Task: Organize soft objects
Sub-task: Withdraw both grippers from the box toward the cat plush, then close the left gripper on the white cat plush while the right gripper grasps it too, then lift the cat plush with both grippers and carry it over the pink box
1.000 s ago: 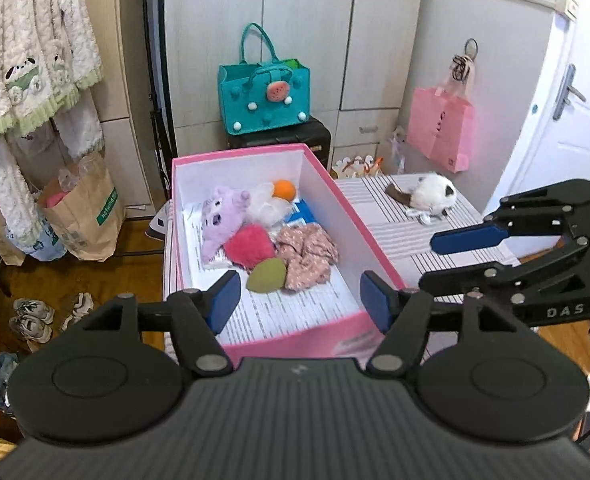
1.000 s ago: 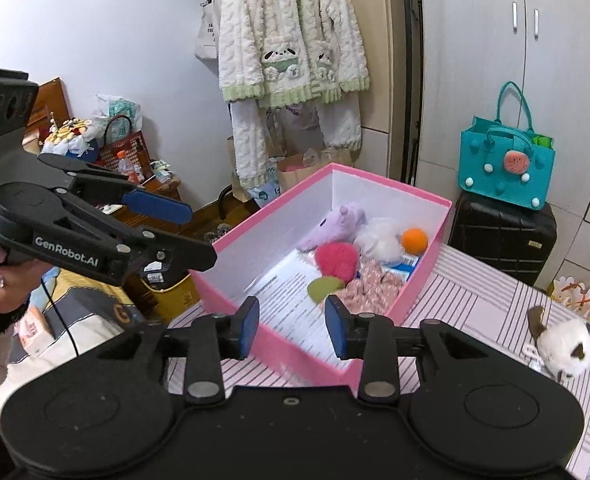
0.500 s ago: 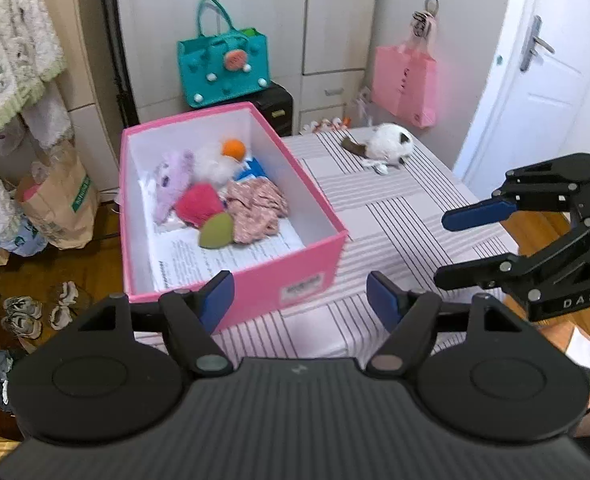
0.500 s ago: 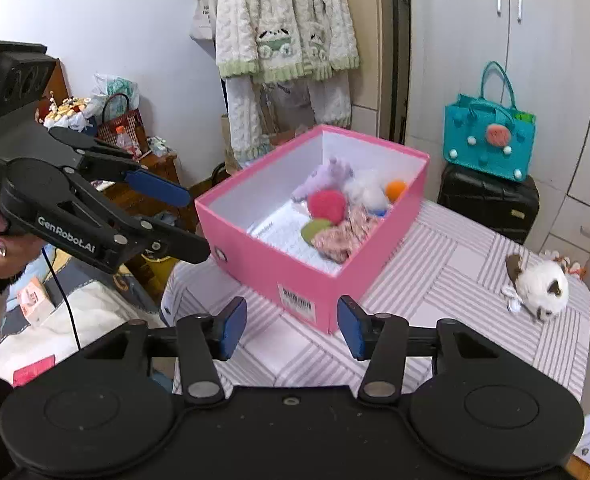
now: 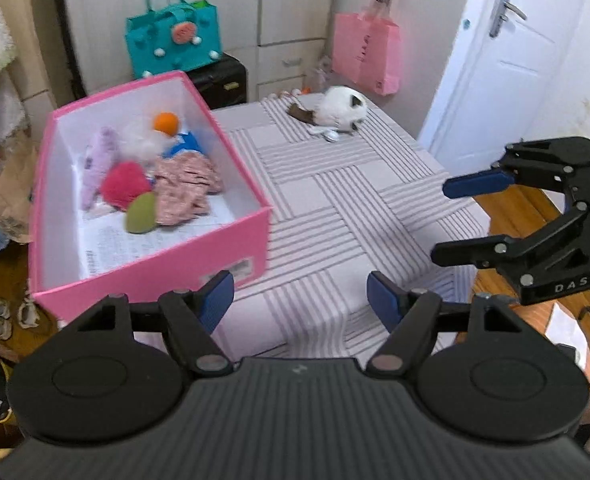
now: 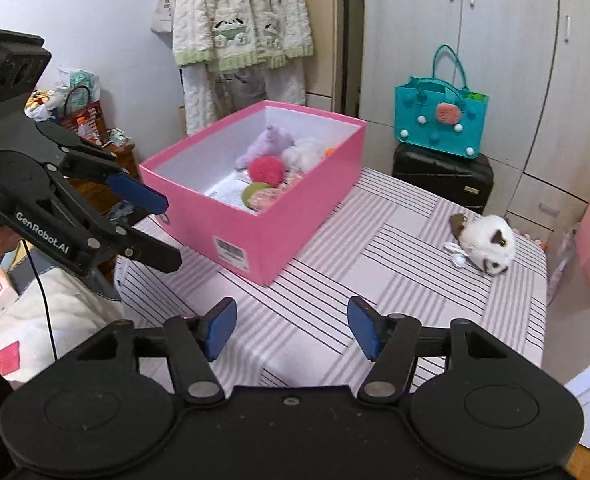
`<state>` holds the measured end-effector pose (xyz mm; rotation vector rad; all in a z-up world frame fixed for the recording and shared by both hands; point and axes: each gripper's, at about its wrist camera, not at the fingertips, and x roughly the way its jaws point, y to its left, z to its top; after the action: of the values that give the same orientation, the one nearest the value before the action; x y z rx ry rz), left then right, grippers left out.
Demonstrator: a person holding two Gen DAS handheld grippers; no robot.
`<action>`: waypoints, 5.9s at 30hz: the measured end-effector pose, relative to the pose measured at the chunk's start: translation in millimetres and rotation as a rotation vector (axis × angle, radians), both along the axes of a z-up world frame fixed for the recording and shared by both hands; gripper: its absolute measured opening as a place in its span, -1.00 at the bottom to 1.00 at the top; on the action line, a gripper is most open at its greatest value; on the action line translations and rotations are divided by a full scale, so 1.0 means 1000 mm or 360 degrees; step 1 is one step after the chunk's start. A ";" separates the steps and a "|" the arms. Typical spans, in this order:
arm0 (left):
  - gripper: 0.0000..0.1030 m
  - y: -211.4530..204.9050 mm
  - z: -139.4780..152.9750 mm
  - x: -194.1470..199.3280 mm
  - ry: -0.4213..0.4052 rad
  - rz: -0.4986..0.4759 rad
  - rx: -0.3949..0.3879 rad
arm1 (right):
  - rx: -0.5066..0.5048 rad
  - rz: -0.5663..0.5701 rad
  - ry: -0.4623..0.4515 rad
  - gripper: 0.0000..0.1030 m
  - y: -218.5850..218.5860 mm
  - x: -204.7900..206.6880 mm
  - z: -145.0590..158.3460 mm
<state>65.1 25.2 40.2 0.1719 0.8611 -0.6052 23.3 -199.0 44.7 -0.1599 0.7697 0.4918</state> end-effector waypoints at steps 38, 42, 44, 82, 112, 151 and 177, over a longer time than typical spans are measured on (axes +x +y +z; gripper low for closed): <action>0.66 -0.159 -0.049 0.095 -0.0090 -0.0052 -0.0258 | 0.0200 -0.0299 -0.0428 0.49 -0.148 0.099 -0.088; 0.66 -0.164 -0.053 0.118 -0.0015 -0.0041 -0.0410 | 0.0133 -0.0364 -0.0413 0.50 -0.155 0.122 -0.104; 0.66 -0.171 -0.056 0.130 0.0006 -0.0018 -0.0458 | 0.0153 -0.0382 -0.0388 0.50 -0.160 0.135 -0.111; 0.26 -0.238 -0.122 0.249 0.0076 0.0199 -0.0470 | 0.0311 -0.0475 -0.0141 0.18 -0.156 0.227 -0.144; 0.20 -0.193 -0.105 0.164 0.0320 0.0128 -0.0575 | 0.0361 -0.0719 -0.0193 0.08 -0.120 0.105 -0.122; 0.20 -0.074 -0.058 0.024 0.0028 0.0134 -0.0637 | 0.0319 -0.0376 -0.0170 0.08 -0.022 0.001 -0.060; 0.20 0.045 0.001 -0.013 -0.0139 0.0270 -0.0702 | 0.0313 0.0106 -0.0318 0.08 0.066 0.011 0.008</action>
<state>52.1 70.3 41.5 -0.2705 0.6325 -0.6089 34.4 -133.4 52.3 -0.0502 0.5189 0.6018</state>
